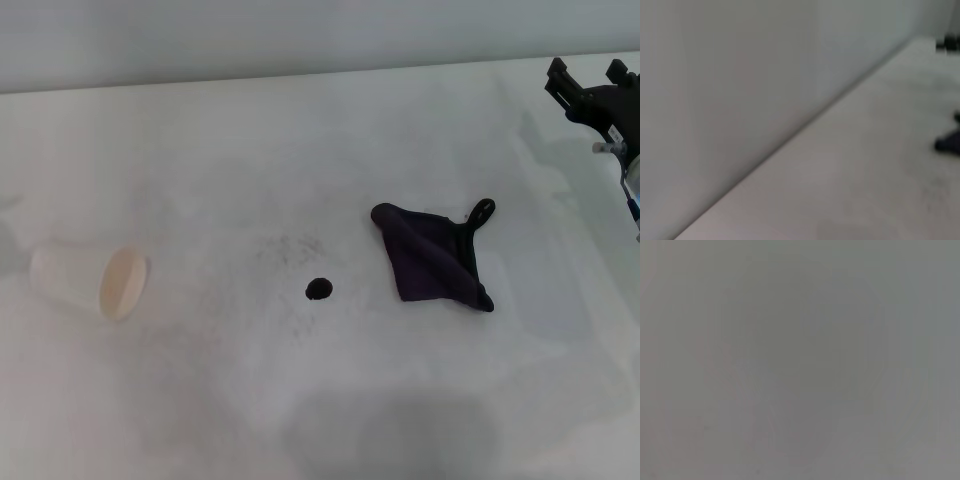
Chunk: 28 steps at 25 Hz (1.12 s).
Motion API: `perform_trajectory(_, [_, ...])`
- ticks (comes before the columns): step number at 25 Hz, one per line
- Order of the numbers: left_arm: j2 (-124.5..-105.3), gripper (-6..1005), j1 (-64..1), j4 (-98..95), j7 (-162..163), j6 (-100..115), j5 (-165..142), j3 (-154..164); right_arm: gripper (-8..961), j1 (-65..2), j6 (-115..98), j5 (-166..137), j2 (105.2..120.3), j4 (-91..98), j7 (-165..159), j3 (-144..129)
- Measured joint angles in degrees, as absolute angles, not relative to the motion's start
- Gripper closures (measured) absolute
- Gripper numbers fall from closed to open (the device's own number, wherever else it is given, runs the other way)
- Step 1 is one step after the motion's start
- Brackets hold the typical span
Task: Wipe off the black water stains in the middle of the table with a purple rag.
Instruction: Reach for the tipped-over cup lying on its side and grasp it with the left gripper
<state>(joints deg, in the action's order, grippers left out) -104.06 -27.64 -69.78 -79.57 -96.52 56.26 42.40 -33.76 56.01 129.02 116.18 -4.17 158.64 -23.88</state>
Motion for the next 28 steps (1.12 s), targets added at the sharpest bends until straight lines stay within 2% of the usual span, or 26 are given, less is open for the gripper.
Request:
perform_trajectory(6, [-106.55,124,-32.37,-71.63,-86.06,-96.33,45.19,48.78,82,-33.89,55.85,129.24,116.23,-4.75,158.60,-23.78])
perform_trajectory(11, [-109.84,125,-35.62,-72.35,-91.86,-96.14,34.99,51.66,82,-34.26,55.63,129.37,116.21,-6.16,157.98,-20.06])
perform_trajectory(15, [-112.64,125,-35.52,-75.31,-98.68,-96.20,31.03,51.77,83,-34.71,55.64,129.37,116.19,-7.01,157.88,-17.09])
perform_trajectory(24, [-114.88,125,-34.68,-76.06,-106.95,-95.40,27.22,54.82,83,-34.32,55.51,129.30,116.19,-8.94,157.85,-13.72])
perform_trajectory(28, [-117.24,125,-34.39,-74.03,-110.85,-89.42,27.27,55.04,83,-34.17,55.45,129.09,116.19,-9.65,157.85,-12.19])
